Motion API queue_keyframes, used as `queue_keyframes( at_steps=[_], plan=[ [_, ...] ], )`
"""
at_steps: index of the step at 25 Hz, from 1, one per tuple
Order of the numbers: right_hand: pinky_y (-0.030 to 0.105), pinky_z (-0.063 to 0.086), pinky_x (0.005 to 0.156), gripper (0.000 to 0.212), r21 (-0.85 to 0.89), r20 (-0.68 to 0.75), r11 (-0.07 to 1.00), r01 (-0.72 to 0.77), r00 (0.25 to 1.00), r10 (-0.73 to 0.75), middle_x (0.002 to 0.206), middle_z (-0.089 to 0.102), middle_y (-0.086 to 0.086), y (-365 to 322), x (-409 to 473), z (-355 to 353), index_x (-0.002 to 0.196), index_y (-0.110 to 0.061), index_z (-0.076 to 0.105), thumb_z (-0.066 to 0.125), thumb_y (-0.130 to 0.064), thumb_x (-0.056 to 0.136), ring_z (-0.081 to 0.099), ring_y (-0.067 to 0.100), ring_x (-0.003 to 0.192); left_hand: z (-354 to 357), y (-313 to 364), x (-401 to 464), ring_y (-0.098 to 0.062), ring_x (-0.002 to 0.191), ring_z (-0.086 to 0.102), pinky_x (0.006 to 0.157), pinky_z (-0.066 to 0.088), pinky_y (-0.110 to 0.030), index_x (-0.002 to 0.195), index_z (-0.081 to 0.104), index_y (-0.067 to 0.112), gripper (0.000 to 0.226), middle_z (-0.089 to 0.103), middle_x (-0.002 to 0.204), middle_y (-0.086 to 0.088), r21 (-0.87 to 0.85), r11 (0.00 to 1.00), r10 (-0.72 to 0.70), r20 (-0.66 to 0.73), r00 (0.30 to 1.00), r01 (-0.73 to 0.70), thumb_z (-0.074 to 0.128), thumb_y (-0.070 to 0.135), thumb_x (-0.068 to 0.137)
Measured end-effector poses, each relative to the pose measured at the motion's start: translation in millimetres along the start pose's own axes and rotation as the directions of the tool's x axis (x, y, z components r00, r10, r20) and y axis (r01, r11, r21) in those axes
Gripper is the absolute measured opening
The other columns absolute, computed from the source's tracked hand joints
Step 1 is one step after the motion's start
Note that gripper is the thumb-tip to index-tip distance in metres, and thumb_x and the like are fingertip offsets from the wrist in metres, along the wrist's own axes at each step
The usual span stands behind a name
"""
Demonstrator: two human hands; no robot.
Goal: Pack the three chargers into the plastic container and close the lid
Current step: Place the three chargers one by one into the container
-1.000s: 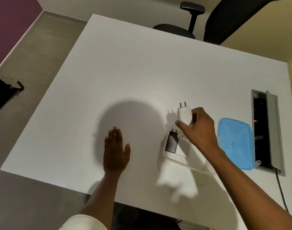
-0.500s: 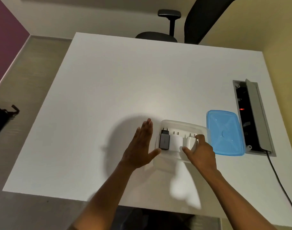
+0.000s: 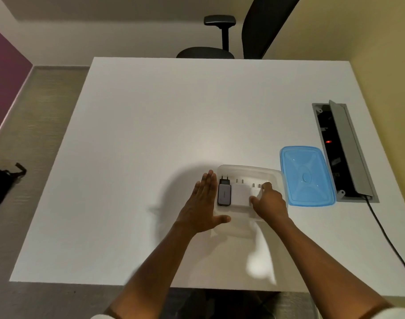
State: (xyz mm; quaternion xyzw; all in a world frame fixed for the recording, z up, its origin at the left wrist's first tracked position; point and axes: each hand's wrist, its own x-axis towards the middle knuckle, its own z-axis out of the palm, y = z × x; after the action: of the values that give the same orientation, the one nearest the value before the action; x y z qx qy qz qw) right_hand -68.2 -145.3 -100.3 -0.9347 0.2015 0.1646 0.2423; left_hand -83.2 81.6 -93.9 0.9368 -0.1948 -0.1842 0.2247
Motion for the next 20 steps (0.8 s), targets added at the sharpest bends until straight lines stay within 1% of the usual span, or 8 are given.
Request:
queue_keyframes(
  at_steps=[3, 5, 8, 11, 13, 16, 18, 20],
  plan=[
    [0.036, 0.051, 0.074, 0.049, -0.024, 0.004, 0.999, 0.020, 1.000, -0.020, 0.111, 0.068, 0.016, 1, 0, 0, 0.127, -0.011, 0.046, 0.066, -0.027, 0.085, 0.066, 0.034, 0.095, -3, 1, 0, -0.015, 0.147, -0.033, 0.124, -0.008, -0.036, 0.149, -0.030, 0.014, 0.126, -0.034, 0.160, -0.002, -0.005, 1.000, -0.001, 0.009, 1.000, 0.001, 0.057, 0.071, 0.078],
    [0.038, 0.054, 0.076, 0.048, -0.027, 0.010, 0.999, 0.042, 0.999, -0.042, 0.112, 0.069, 0.015, 1, -2, 0, 0.128, -0.011, 0.047, 0.066, -0.024, 0.086, 0.067, 0.033, 0.096, -4, 2, 0, -0.015, 0.147, -0.032, 0.125, -0.007, -0.036, 0.150, -0.029, 0.014, 0.125, -0.033, 0.160, -0.002, -0.010, 1.000, -0.004, 0.019, 1.000, 0.004, 0.057, 0.070, 0.078],
    [0.036, 0.054, 0.075, 0.048, -0.009, 0.012, 0.998, 0.063, 0.998, -0.063, 0.112, 0.069, 0.014, 1, -8, -1, 0.128, -0.009, 0.047, 0.066, -0.022, 0.086, 0.067, 0.033, 0.096, -7, 5, 0, -0.015, 0.147, -0.031, 0.125, -0.005, -0.036, 0.150, -0.028, 0.014, 0.126, -0.032, 0.161, -0.002, -0.014, 1.000, -0.013, 0.038, 0.999, 0.013, 0.058, 0.071, 0.078],
    [0.029, 0.049, 0.073, 0.045, 0.020, -0.109, 0.995, 0.102, 0.989, -0.099, 0.107, 0.069, 0.014, -5, -17, -12, 0.122, -0.007, 0.051, 0.071, -0.021, 0.084, 0.068, 0.032, 0.094, -11, 11, -4, -0.011, 0.145, -0.033, 0.125, -0.005, -0.033, 0.148, -0.032, 0.019, 0.125, -0.032, 0.161, 0.000, -0.043, 0.999, -0.026, 0.026, 0.999, 0.027, 0.056, 0.074, 0.076],
    [0.032, 0.050, 0.075, 0.042, 0.037, -0.239, 0.984, 0.176, 0.957, -0.162, 0.102, 0.069, 0.016, -7, -24, -30, 0.119, -0.004, 0.054, 0.071, -0.020, 0.084, 0.068, 0.033, 0.093, -15, 21, -6, -0.010, 0.147, -0.030, 0.123, -0.003, -0.029, 0.148, -0.031, 0.023, 0.119, -0.027, 0.163, 0.000, -0.084, 0.996, -0.028, -0.040, 0.999, 0.024, 0.051, 0.075, 0.079],
    [0.038, 0.053, 0.076, 0.037, 0.073, -0.400, 0.960, 0.270, 0.890, -0.220, 0.095, 0.069, 0.018, 5, -30, -63, 0.115, 0.000, 0.058, 0.070, -0.014, 0.083, 0.067, 0.034, 0.089, -22, 39, 1, -0.012, 0.152, -0.013, 0.122, 0.008, -0.030, 0.155, -0.014, 0.019, 0.110, -0.008, 0.167, -0.001, -0.123, 0.992, -0.013, -0.142, 0.990, -0.004, 0.054, 0.067, 0.083],
    [0.040, 0.054, 0.074, 0.034, 0.094, -0.463, 0.952, 0.290, 0.860, -0.216, 0.092, 0.069, 0.020, 23, -27, -85, 0.114, 0.003, 0.059, 0.069, -0.010, 0.084, 0.067, 0.035, 0.086, -28, 55, 14, -0.007, 0.150, -0.013, 0.122, 0.012, -0.030, 0.156, -0.009, 0.020, 0.103, -0.004, 0.167, 0.002, -0.113, 0.994, -0.007, -0.147, 0.989, -0.010, 0.054, 0.062, 0.085],
    [0.039, 0.053, 0.075, 0.031, 0.159, -0.478, 0.953, 0.256, 0.865, -0.152, 0.091, 0.070, 0.023, 46, -19, -102, 0.112, 0.006, 0.060, 0.066, -0.007, 0.085, 0.068, 0.037, 0.086, -35, 75, 31, 0.001, 0.147, -0.015, 0.120, 0.012, -0.026, 0.156, -0.008, 0.023, 0.095, -0.005, 0.166, 0.010, -0.084, 0.996, -0.006, -0.123, 0.992, -0.004, 0.047, 0.064, 0.089]
  ],
)
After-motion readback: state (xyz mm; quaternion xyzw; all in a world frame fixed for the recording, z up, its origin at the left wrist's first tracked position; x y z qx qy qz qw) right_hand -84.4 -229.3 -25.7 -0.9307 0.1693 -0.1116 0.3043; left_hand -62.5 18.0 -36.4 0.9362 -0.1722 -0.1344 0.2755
